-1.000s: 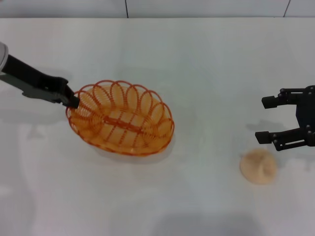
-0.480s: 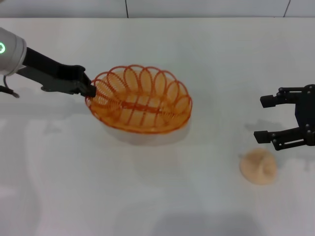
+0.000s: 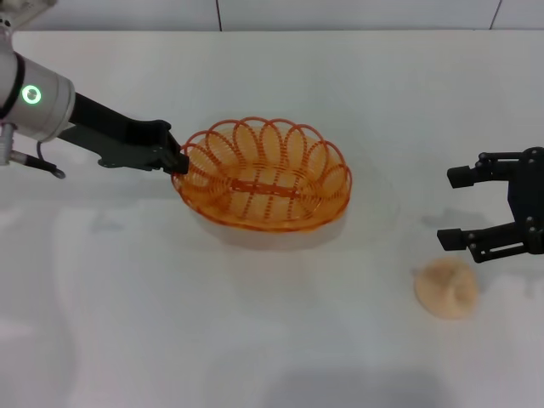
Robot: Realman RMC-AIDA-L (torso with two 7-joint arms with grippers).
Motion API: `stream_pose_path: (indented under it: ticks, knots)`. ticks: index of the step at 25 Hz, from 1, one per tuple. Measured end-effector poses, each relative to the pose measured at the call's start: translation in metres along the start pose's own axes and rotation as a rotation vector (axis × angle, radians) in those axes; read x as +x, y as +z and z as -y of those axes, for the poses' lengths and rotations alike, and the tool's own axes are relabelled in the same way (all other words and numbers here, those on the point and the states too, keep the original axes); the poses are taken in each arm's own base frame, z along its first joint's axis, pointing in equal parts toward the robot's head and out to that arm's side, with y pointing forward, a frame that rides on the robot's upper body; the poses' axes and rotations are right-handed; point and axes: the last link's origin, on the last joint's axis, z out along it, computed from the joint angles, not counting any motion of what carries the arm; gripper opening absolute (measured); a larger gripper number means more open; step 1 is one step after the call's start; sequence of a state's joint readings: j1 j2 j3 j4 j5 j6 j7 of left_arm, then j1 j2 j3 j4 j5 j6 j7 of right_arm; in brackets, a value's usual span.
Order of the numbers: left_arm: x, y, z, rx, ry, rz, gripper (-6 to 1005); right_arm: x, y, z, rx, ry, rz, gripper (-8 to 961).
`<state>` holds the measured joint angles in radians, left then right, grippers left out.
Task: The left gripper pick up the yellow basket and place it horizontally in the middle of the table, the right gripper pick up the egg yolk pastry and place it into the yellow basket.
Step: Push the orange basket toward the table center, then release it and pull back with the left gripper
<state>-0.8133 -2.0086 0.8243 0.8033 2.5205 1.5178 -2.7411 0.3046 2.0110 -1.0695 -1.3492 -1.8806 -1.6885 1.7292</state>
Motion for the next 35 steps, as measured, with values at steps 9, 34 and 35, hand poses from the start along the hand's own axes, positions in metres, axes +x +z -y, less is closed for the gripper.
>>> stream_pose_path:
  ticks: [9,34,35]
  knots:
    - [0.000,0.016,-0.005,-0.036,-0.015,-0.018,55,-0.001,0.000,0.000,-0.007,-0.009,0.000,855]
    - [-0.004,0.029,-0.004,-0.041,-0.027,-0.014,54,-0.002,0.000,0.000,-0.010,-0.016,-0.001,855]
    - [-0.004,0.029,-0.004,-0.042,-0.027,-0.014,54,-0.002,0.000,0.000,-0.010,-0.015,-0.001,855]
